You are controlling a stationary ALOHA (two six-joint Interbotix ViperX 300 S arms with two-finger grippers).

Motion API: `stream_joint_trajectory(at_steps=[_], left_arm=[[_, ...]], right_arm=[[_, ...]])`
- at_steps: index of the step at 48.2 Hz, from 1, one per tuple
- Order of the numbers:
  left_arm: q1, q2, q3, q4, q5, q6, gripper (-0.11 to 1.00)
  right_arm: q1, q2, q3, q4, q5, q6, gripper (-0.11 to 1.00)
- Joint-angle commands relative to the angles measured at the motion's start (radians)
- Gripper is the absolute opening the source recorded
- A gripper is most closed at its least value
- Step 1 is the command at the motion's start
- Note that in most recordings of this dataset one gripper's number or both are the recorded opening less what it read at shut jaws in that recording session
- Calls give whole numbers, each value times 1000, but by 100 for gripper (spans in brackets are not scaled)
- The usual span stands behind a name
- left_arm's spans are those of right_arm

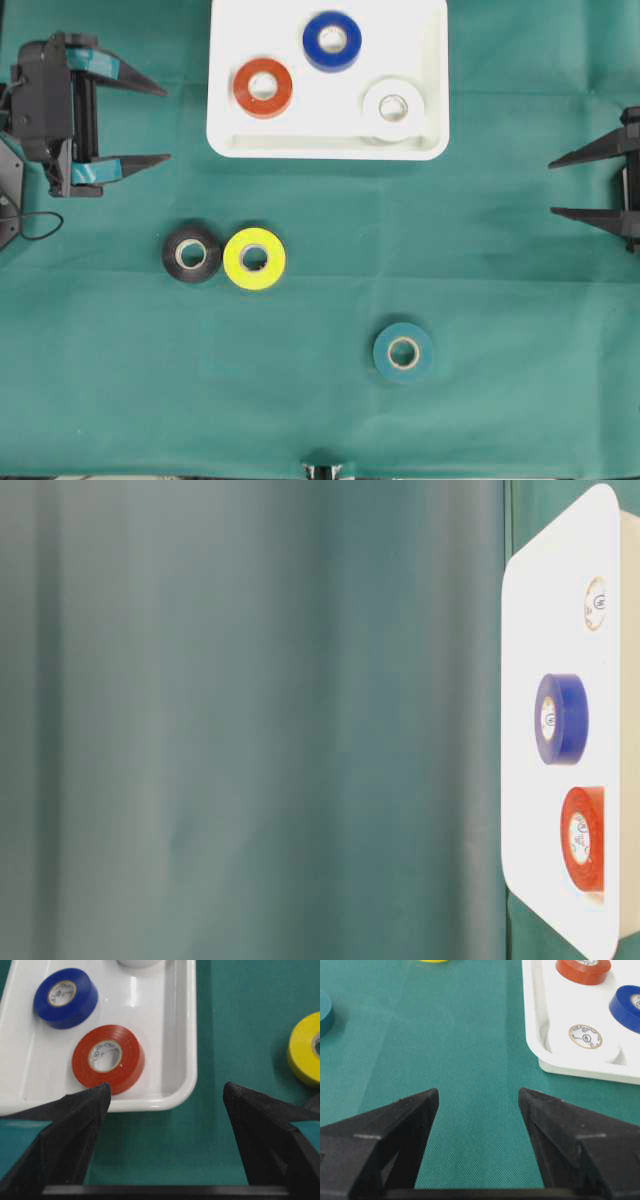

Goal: Put the tape into the white case with the left arm.
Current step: 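Open the left gripper and retract it to the left side, then lower the left gripper onto the black tape roll and grip its core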

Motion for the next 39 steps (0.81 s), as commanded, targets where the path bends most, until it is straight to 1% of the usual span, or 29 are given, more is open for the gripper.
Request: stream_joint_trajectory(at_steps=[1, 11, 16, 24, 33, 39], left_arm=[[-3, 3, -9, 2, -3, -2, 96], [-3, 3, -6, 2, 9, -5, 96], [-28, 5, -6, -2, 25, -11, 96], [-115, 6, -6, -5, 43, -23, 96], [-233, 6, -5, -5, 54, -109, 96], [-288, 6, 2, -3, 52, -126, 96]], right_arm=[[-2, 5, -11, -2, -8, 3, 98], [-2, 5, -11, 0, -8, 3, 98], [-2, 5, -11, 0, -8, 3, 98], [-2, 5, -11, 0, -9, 3, 98], [-2, 5, -11, 0, -8, 3, 98], [-2, 5, -11, 0, -8, 3, 98]])
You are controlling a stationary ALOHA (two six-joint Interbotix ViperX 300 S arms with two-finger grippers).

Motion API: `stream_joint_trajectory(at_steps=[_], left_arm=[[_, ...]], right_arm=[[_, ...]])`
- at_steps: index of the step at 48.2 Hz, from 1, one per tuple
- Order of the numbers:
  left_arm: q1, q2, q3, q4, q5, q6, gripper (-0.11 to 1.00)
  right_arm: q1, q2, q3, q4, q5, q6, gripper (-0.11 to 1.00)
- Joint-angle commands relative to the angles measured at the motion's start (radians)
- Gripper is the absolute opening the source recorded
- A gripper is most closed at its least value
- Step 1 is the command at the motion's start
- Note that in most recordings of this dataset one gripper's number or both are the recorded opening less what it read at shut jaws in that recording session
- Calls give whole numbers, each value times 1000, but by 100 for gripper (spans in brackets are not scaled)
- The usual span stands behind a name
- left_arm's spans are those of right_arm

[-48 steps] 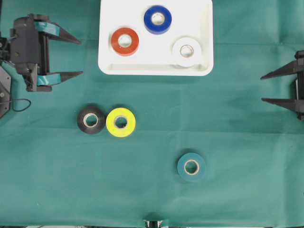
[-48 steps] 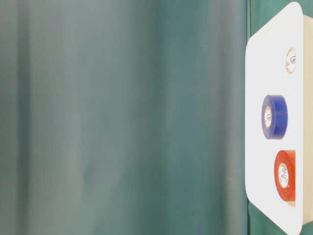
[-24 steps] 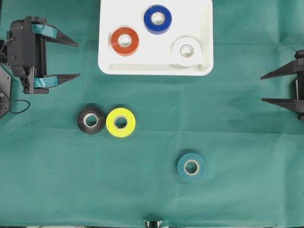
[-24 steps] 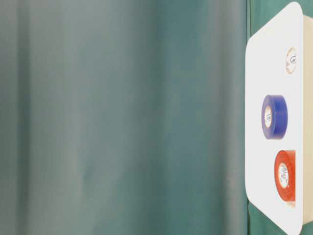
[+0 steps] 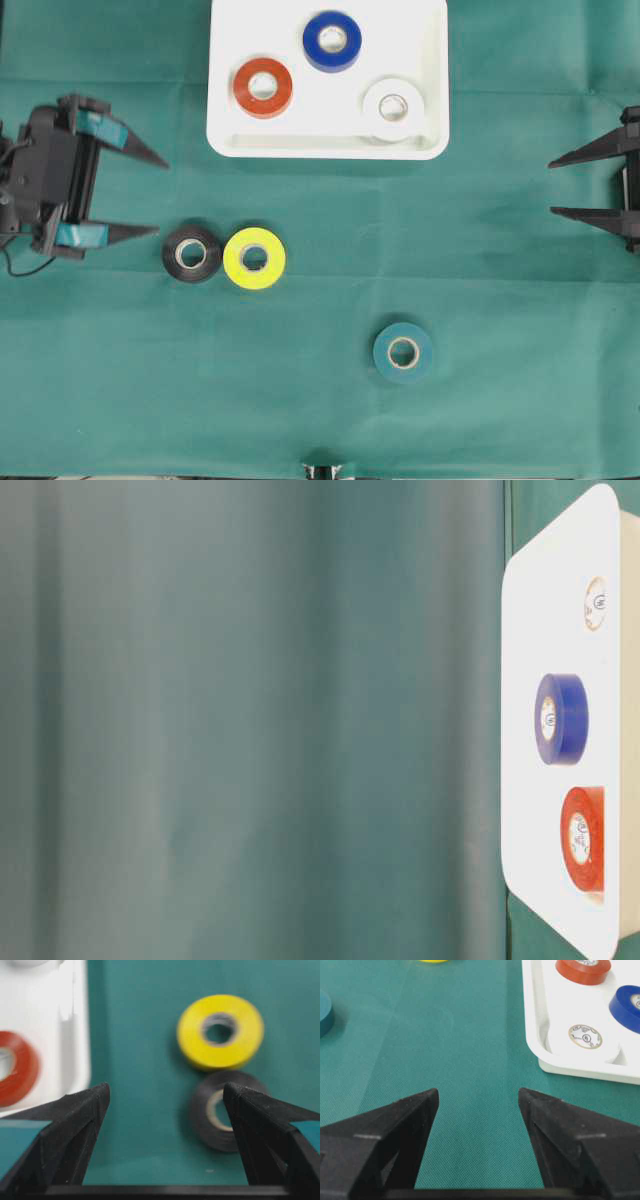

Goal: Put the tape into the white case with the left arm.
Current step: 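Lower the left gripper onto the black tape roll and grip its core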

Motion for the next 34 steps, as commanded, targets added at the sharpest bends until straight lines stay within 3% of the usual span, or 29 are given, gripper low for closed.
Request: stream_joint_trajectory(at_steps=[1, 15, 34], left_arm=[[-31, 0, -3, -3, -5, -5, 96], [-34, 21, -3, -2, -12, -8, 96], [-34, 224, -60, -3, -14, -8, 96]], right_arm=[[-2, 6, -11, 0, -9, 2, 98], [-2, 6, -11, 0, -9, 2, 98], [-2, 6, -11, 0, -9, 2, 98]])
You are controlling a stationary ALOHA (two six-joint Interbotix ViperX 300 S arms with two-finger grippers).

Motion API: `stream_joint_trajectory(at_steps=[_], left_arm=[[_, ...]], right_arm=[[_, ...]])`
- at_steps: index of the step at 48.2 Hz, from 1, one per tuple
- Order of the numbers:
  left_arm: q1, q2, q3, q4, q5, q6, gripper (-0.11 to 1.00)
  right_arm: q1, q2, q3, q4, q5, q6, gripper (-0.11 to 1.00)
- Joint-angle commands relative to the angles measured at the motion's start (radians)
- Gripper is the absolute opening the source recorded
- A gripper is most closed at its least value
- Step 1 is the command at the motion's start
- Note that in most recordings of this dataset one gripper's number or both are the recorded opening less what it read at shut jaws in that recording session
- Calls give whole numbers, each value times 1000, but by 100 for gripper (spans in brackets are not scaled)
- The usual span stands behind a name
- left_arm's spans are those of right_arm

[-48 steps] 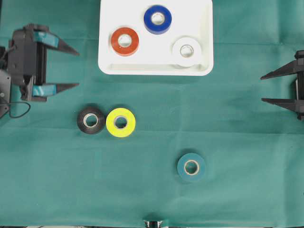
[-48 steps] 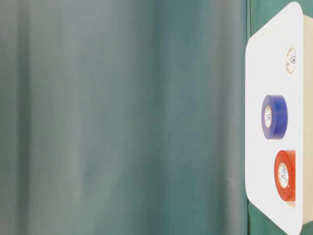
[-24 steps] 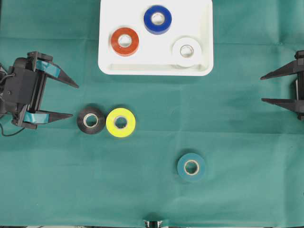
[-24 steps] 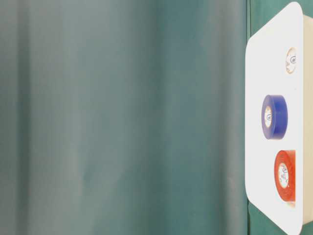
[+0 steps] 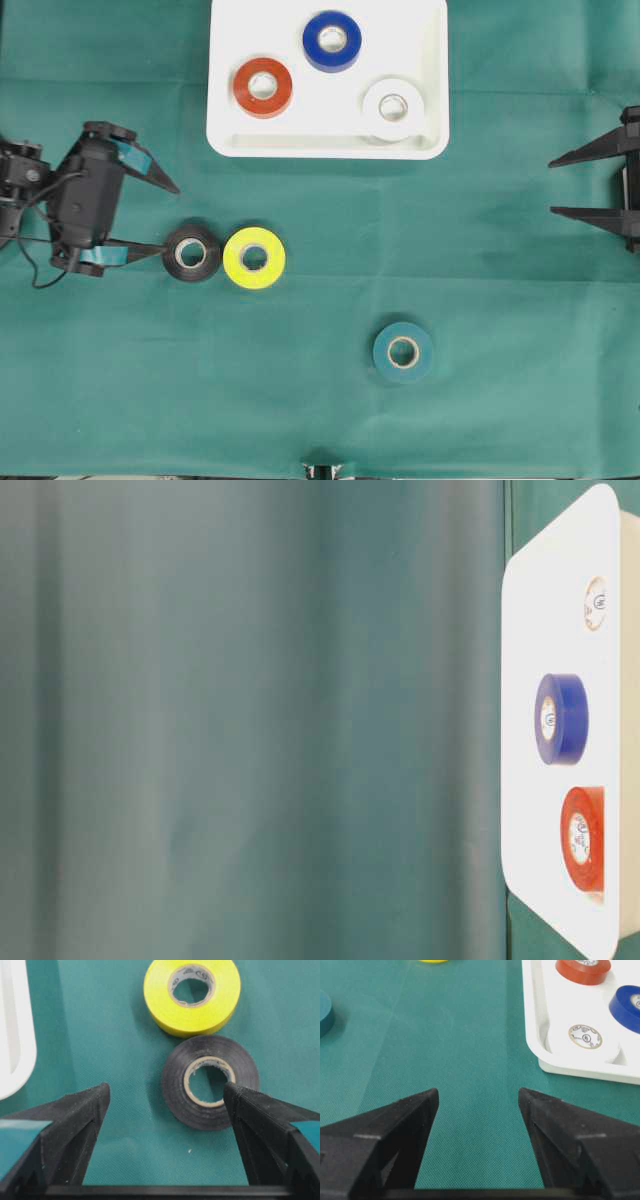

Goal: Put the tape into the white case with the left arm.
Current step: 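Lower the left gripper onto the black tape roll and grip its core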

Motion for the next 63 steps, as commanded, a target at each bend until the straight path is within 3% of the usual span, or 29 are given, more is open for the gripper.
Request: stream_joint_trajectory(at_steps=[1, 37, 63], left_arm=[[-3, 32, -35, -2, -9, -2, 96], [-3, 275, -118, -2, -8, 2, 96], [-2, 334, -132, 0, -40, 8, 94]], right_arm=[[-2, 6, -11, 0, -11, 2, 98], [-2, 8, -11, -2, -9, 2, 98], [-2, 6, -11, -2, -9, 2, 98]])
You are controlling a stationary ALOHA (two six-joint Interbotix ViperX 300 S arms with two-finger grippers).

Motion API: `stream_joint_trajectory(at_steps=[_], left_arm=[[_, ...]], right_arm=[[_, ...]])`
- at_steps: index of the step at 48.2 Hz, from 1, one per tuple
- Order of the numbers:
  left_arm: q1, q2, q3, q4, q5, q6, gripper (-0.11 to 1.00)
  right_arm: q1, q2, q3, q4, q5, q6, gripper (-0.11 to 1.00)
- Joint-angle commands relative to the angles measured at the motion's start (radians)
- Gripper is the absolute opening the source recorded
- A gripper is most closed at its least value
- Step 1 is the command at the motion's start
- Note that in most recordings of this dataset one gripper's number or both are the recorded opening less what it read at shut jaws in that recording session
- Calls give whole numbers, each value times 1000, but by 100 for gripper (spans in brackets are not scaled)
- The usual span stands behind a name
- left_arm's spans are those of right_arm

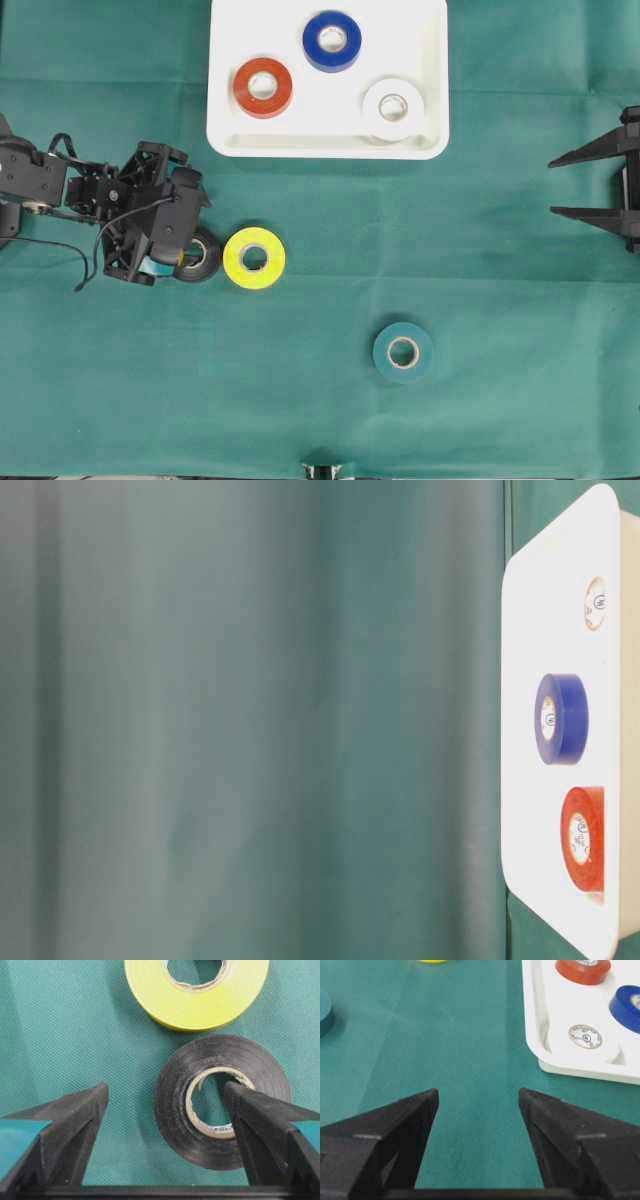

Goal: Put the tape into the white case with the left arm.
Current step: 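Lower the left gripper onto the black tape roll and grip its core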

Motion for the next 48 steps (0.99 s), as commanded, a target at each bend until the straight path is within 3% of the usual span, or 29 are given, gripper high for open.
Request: stream_joint_trajectory(at_steps=[1, 7, 18, 36, 48], left_arm=[[-3, -3, -17, 0, -9, 2, 93], [-3, 5, -17, 0, -11, 3, 78], [-3, 37, -18, 0, -11, 3, 22], [-3, 14, -17, 0, 0, -2, 22], [-8, -41, -28, 0, 67, -5, 22]], right_arm=[[-2, 6, -11, 0, -11, 2, 98], [-2, 6, -11, 0, -9, 2, 98], [-2, 6, -11, 0, -9, 2, 98], [-2, 6, -11, 0, -9, 2, 98], [-2, 6, -11, 0, -9, 2, 98]])
